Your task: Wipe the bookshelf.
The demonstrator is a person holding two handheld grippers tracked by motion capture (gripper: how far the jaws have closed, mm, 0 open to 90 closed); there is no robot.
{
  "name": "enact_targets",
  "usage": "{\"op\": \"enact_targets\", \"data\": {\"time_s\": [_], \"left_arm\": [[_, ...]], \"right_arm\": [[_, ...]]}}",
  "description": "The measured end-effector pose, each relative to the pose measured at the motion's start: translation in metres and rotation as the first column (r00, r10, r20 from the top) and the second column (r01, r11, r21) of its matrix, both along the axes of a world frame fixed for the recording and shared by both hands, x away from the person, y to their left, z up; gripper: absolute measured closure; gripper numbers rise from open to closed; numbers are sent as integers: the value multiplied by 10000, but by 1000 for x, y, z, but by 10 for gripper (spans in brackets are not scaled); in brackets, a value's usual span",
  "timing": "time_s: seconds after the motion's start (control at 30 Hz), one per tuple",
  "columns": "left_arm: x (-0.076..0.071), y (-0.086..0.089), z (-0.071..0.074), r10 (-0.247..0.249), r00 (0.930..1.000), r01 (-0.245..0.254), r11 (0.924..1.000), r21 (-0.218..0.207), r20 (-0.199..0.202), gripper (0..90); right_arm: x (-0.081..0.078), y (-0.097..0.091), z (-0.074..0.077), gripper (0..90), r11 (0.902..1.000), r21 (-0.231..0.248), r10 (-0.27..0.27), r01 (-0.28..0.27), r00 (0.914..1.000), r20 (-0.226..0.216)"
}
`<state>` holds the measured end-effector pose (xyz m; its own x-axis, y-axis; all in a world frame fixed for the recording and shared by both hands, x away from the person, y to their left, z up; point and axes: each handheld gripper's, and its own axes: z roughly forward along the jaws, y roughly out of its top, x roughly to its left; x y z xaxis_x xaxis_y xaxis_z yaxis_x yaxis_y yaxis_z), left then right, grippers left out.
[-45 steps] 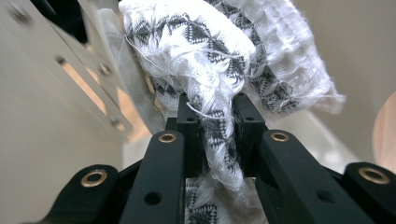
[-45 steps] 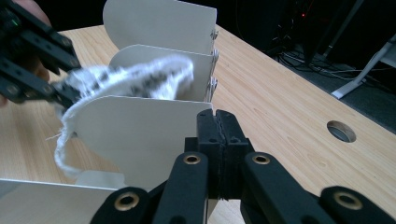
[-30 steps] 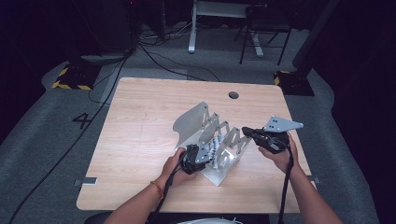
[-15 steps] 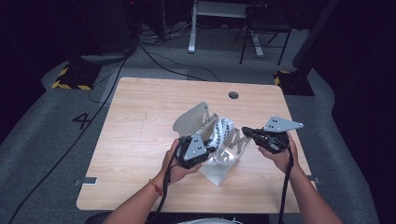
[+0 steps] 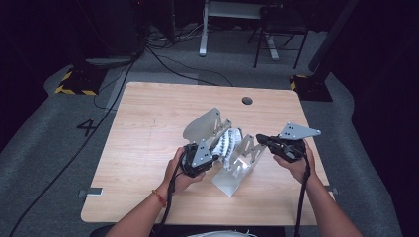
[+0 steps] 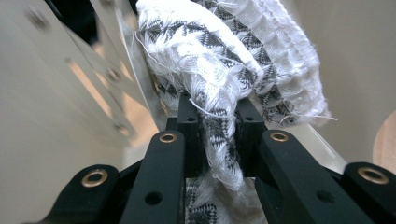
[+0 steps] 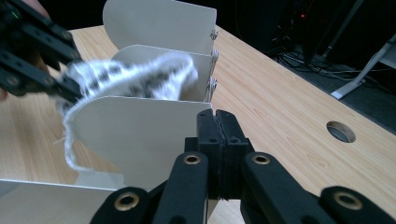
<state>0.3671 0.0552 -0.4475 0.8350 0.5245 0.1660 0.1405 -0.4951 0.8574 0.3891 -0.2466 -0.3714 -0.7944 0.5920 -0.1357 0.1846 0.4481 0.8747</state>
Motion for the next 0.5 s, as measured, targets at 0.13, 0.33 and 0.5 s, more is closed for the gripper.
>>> {"op": "enact_targets", "data": {"time_s": [0.13, 0.33, 0.5], "left_arm": [[6, -13, -29, -177, 9973, 244, 9952, 945, -717, 776], [10, -29, -50, -339, 9924, 503, 9890, 1392, -1180, 775], [9, -26, -39, -351, 9963, 444, 9918, 1196, -787, 775]], "right_arm": [[0, 0, 0, 898, 10000, -15, -4, 4, 10000, 6], [0, 0, 0, 898, 10000, 0, 27, -27, 10000, 8], [0, 0, 0, 899, 10000, -14, 28, -28, 10000, 17]]}}
